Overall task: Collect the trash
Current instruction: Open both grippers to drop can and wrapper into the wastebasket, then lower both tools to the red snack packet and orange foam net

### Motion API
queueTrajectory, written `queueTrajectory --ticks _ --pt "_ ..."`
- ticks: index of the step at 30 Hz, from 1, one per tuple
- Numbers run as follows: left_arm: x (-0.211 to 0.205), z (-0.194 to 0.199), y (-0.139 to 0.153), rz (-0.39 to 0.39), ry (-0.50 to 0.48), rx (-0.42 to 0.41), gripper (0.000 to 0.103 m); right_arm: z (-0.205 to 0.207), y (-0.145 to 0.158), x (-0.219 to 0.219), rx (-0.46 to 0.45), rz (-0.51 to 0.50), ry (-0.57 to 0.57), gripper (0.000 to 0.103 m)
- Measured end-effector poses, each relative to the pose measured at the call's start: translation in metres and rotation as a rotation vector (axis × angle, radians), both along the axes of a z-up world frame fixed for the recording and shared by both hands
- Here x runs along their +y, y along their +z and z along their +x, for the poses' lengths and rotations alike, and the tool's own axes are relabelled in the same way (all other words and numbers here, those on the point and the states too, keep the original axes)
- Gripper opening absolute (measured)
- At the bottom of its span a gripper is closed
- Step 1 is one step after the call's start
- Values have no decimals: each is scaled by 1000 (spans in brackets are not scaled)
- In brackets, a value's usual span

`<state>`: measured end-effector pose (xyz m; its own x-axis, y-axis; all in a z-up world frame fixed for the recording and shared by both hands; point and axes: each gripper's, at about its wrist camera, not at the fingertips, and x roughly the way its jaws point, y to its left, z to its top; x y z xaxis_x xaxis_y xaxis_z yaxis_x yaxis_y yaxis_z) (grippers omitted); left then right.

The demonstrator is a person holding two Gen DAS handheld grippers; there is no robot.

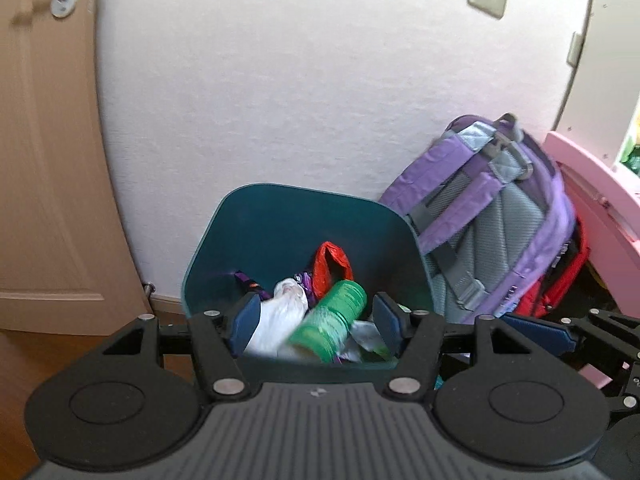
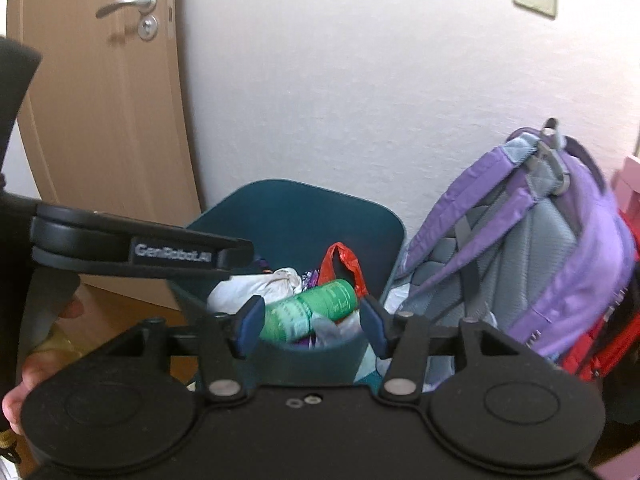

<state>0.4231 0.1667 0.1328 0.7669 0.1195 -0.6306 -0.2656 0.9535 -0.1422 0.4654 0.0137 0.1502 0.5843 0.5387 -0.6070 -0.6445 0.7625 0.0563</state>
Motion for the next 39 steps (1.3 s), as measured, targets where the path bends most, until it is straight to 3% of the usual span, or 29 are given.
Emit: queueTrajectory --ticks 7,15,20,27,34,39 --pt "-31 -57 8 33 -27 -8 62 -46 7 -41 18 31 -9 57" --pt "-65 -115 -14 49 -87 18 62 -105 -13 -79 56 7 7 59" --pt "-84 -144 -43 42 -135 40 73 -136 -43 -102 100 -14 18 64" --pt "-110 -158 -107 68 -195 123 78 -157 -116 -127 205 -93 12 68" --pt "-119 -147 -199 4 -199 275 81 -159 -215 -135 368 -162 -12 79" --pt "-120 -129 -261 -38 -194 375 81 -155 -295 -139 542 -180 -106 89"
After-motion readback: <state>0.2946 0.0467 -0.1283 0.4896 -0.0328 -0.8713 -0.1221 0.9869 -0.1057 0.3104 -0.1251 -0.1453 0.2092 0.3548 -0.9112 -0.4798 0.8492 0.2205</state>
